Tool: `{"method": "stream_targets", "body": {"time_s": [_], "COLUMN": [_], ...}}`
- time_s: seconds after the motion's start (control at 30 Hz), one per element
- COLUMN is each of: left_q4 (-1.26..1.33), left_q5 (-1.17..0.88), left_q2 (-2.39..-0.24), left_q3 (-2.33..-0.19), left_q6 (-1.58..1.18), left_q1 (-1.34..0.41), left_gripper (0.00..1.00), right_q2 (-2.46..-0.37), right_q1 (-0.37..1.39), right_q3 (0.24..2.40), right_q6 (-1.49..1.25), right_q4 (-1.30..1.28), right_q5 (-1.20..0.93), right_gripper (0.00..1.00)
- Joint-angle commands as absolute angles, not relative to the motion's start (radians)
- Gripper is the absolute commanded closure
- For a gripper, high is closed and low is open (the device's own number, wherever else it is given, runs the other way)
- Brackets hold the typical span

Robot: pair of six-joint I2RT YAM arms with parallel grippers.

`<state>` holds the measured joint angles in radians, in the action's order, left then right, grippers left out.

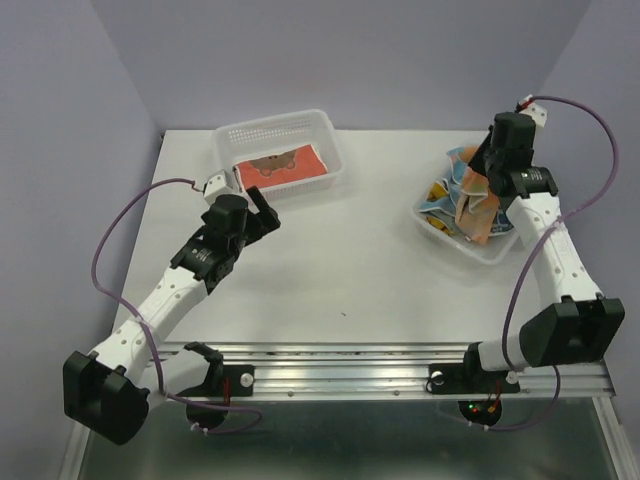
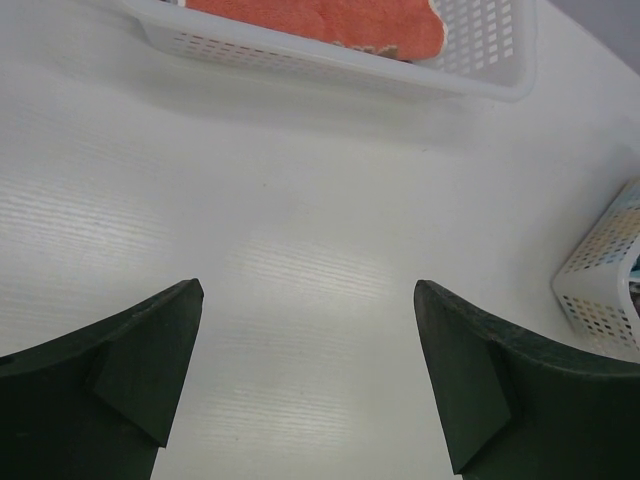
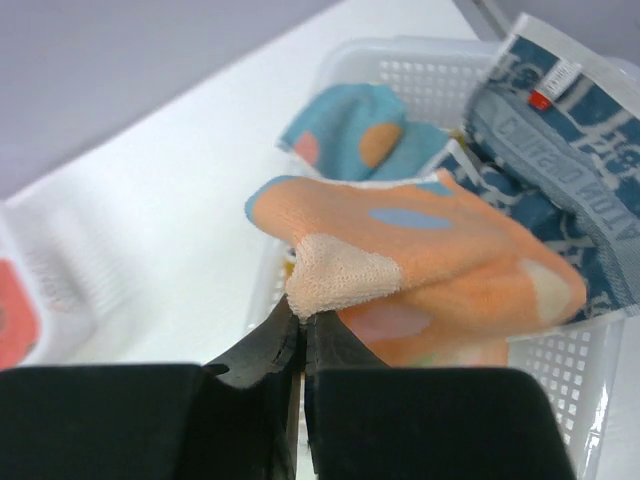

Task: Fold and stack the towels
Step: Grab crumpled towel, then move the towel to the center of the board

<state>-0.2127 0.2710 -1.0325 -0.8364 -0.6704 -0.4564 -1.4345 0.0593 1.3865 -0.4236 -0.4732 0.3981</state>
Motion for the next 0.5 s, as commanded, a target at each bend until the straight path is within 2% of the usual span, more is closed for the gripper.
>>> {"method": "stream_targets", "body": {"time_s": [0.0,0.13,0.17,0.27,0.37,0.47], "left_q4": [-0.175,-0.201,-0.207,-0.227,-0.264,-0.314], "left_q5": [0.262,0.247,0.245,0.239,0.245,0.252], "left_q2": [-0.989,-0.954,-0.936,-0.895,-0.850,-0.796], "left_q3": [-0.830,-0.815,-0.810,-0.792,-0.776,-0.755], "left_q6": [-0.683,-0.704,-0.719,-0.742,-0.759,-0.793], "left_q1": [-0.459,-0.459,-0.459,-0.459,-0.459,-0.459], "left_gripper": [0.01,0.01,0.01,0.01,0.01,0.01], "right_q2": [-1.361,-1.322,-1.325,-1.387,-1.442,-1.468], "right_q1": [0.058,0.139,0.216,0.428,0.573,0.701], "right_q3": [1.551,1.627,1.647,1.773,1.871,1.923], "right_q6": [-0.400,-0.380,-0.373,-0.342,-0.350,-0.351], "right_q4": [-0.573,-0.600,-0.607,-0.666,-0.672,-0.672], "right_q5": [0.160,-0.087,-0.095,-0.014,-0.011,0.106], "right_gripper": [0.99,0.99,0.99,0.99,0.99,0.99]}}
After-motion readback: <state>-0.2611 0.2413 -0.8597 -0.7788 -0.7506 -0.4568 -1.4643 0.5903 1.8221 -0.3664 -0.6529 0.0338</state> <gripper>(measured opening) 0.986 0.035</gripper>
